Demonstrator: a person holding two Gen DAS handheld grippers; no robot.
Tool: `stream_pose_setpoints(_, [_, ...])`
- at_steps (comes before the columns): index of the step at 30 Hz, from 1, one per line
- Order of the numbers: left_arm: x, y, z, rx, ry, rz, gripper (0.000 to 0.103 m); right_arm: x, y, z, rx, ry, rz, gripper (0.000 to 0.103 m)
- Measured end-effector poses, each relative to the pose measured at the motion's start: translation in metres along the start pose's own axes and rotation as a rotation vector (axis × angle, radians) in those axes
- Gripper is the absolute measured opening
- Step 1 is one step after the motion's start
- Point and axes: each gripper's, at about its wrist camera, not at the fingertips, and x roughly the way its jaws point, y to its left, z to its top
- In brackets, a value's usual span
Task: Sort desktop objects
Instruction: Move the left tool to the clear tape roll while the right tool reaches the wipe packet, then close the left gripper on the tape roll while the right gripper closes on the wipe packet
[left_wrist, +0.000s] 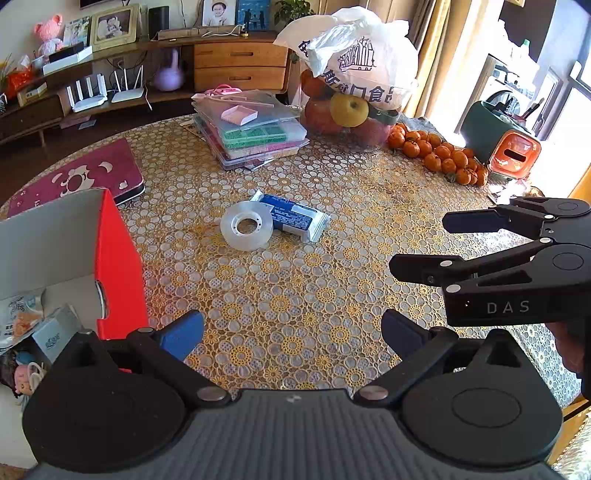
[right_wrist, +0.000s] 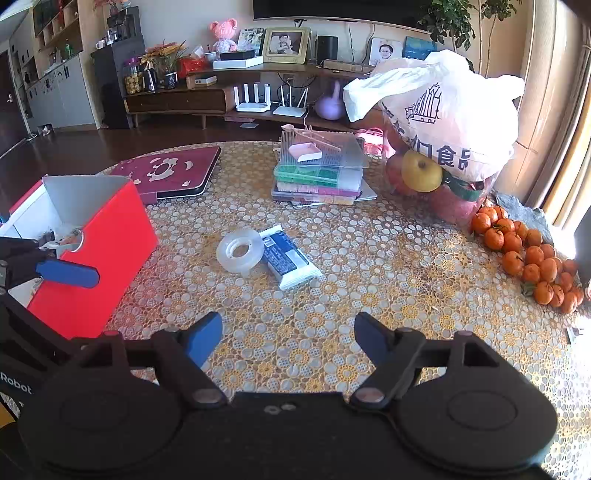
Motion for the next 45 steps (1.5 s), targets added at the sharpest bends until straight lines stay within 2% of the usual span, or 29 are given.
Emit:
stream_pose_setpoints(12, [0.053, 0.011, 0.017, -0.074, 0.007, 0.053, 0.103, 0.048, -0.027, 0.02, -0.009, 0.015, 0.046, 0.077])
stream_pose_setpoints(18, [0.077, 0.016, 0.023, -0.108, 0.025, 0.055, 0.103, 0.073, -0.032, 0.029, -0.03, 0.04, 0.062, 0.076])
stream_pose_setpoints(33, [0.116, 0.027, 0.037, -0.107, 0.012, 0.113, 0.103, 0.131, -0.032, 0.046, -0.068, 0.095, 0.102, 0.07])
stream_pose_setpoints(45, [0.132, 0.037, 0.041, -0.102, 0.004, 0.114, 0.103, 0.165, -0.029, 0.061, -0.125, 0.149, 0.157, 0.068])
